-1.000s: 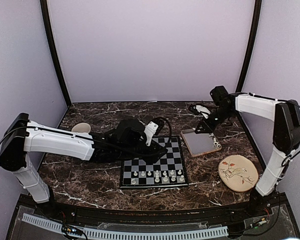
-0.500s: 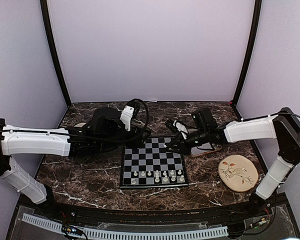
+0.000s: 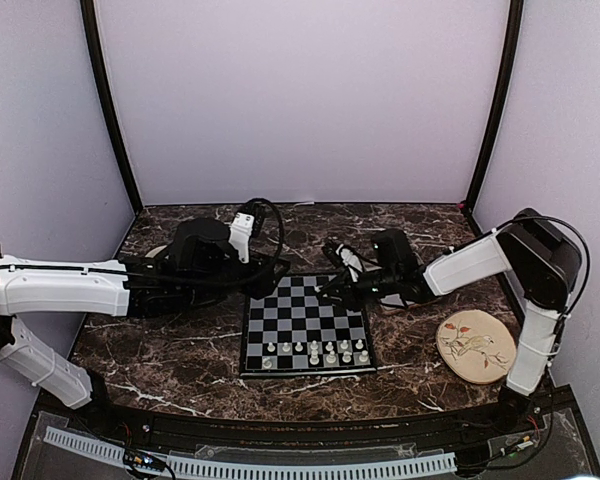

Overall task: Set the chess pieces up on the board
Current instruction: Place the bishop on the chessboard.

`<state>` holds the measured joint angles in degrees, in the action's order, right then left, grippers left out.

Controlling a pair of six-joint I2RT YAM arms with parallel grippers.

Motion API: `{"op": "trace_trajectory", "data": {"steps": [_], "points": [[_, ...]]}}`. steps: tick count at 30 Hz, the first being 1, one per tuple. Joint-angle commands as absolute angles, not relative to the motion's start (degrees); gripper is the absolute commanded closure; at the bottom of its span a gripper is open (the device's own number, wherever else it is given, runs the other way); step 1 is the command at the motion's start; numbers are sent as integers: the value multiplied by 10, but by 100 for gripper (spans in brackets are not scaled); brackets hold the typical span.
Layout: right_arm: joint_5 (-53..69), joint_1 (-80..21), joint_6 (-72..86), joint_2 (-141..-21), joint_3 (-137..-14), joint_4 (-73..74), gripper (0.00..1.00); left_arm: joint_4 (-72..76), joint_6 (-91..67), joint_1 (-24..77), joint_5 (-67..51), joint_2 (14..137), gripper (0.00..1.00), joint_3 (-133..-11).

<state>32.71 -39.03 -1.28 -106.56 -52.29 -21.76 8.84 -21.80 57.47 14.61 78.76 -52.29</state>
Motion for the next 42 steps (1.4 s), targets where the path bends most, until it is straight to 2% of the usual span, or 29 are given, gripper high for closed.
{"op": "trace_trajectory", "data": {"steps": [1,11,27,29,30,32,42], "points": [[319,-396,4,-1086,-526,-270,90,77,-223,572,158,765,51,-517],[321,-396,4,-1110,-512,-282,90,76,-225,571,159,771,51,-513],[321,-390,0,-1137,-503,-273,82,77,-227,567,156,782,51,-509],[321,-388,0,-1140,-503,-271,77,77,-228,567,155,782,51,-507],[321,-386,0,-1141,-503,-269,69,77,-227,566,155,782,50,-507],[322,-383,0,-1144,-505,-263,63,77,-228,566,154,782,51,-507],[330,-371,-4,-1137,-504,-251,64,86,-231,563,146,789,50,-501]]}}
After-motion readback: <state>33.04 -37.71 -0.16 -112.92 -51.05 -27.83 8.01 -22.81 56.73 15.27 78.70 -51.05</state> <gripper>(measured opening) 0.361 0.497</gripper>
